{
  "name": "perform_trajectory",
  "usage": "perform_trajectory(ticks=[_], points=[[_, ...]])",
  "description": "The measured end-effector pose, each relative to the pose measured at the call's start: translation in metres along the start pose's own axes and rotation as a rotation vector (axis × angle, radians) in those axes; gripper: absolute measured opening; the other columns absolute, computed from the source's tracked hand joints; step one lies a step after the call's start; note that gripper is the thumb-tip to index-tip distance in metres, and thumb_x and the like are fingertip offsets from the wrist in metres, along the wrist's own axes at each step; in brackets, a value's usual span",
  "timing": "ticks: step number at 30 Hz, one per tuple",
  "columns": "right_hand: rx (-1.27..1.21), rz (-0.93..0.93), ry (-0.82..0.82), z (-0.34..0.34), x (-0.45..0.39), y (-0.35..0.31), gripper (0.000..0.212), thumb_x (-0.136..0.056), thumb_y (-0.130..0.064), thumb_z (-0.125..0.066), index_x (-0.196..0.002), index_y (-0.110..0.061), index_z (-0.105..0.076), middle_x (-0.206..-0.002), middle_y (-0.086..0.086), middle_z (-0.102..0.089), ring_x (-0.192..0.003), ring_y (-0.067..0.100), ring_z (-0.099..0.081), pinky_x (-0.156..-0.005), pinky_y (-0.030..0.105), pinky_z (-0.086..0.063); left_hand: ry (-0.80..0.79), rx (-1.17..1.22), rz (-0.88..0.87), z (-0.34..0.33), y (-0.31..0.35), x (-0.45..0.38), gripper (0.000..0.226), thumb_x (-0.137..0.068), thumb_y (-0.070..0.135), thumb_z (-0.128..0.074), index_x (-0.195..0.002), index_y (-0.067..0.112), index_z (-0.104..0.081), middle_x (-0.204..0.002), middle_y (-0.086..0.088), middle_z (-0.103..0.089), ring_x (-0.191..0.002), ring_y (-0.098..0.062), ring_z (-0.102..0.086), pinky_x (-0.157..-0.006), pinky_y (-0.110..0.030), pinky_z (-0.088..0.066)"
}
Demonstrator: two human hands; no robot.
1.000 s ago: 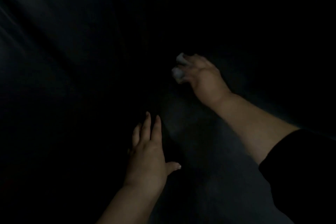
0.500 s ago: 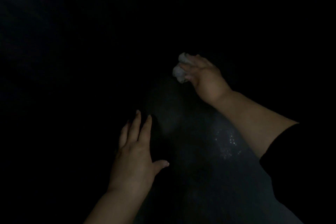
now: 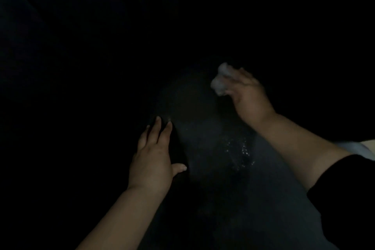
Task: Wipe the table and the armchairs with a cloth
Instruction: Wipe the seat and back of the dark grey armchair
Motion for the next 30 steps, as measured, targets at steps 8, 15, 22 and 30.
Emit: perform_trajectory(ticks=[8, 15, 22, 30], points=[[-0.124, 0.013, -0.102, -0.025, 0.045, -0.059, 0.044, -0.094, -0.011, -0.051, -0.137, -0.016, -0.047, -0.153, 0.008, -0.028, -0.144, 0.028, -0.014, -0.118, 0.034, -0.001, 0.012, -0.005, 0.012, 0.000, 0.003, 0.000, 0.108, -0.066, 0.045, -0.080, -0.150, 0.030, -0.013, -0.159, 0.009, 0.002, -0.144, -0.019, -0.002, -0.114, -0.025, -0.009], [-0.139, -0.282, 0.093, 0.041, 0.098, 0.006, 0.030, -0.094, -0.004, -0.049, -0.123, -0.003, -0.060, -0.124, 0.006, -0.059, -0.118, 0.017, -0.051, -0.103, 0.024, -0.035, 0.053, 0.046, -0.027, 0.017, 0.001, 0.019, 0.090, -0.078, 0.046, -0.071, -0.150, 0.027, -0.020, -0.159, 0.005, 0.000, -0.145, -0.019, -0.003, -0.115, -0.029, -0.011], [-0.218, -0.438, 0.095, 0.011, 0.119, 0.011, 0.038, -0.097, -0.008, -0.044, -0.133, -0.011, -0.052, -0.150, 0.013, -0.034, -0.140, 0.034, -0.025, -0.118, 0.034, -0.006, 0.113, 0.092, -0.059, 0.008, 0.005, 0.047, 0.067, -0.087, 0.037, -0.062, -0.146, 0.023, -0.032, -0.159, 0.005, -0.009, -0.144, -0.018, -0.006, -0.113, -0.026, -0.010], [-0.309, -0.050, -0.070, -0.037, 0.128, -0.108, 0.042, -0.092, -0.016, -0.051, -0.132, -0.025, -0.054, -0.154, 0.004, -0.028, -0.144, 0.031, -0.014, -0.116, 0.042, -0.009, 0.103, 0.072, -0.022, 0.009, -0.006, 0.058, 0.064, -0.089, 0.031, -0.060, -0.146, 0.024, -0.031, -0.159, 0.004, -0.008, -0.143, -0.019, -0.008, -0.114, -0.029, -0.012]])
Point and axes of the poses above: each hand's wrist, its own x-axis away from the middle knuckle, its own z-axis out of the back of the hand, y = z × x, the point moved 10 cm from there along -x, towards the middle knuckle
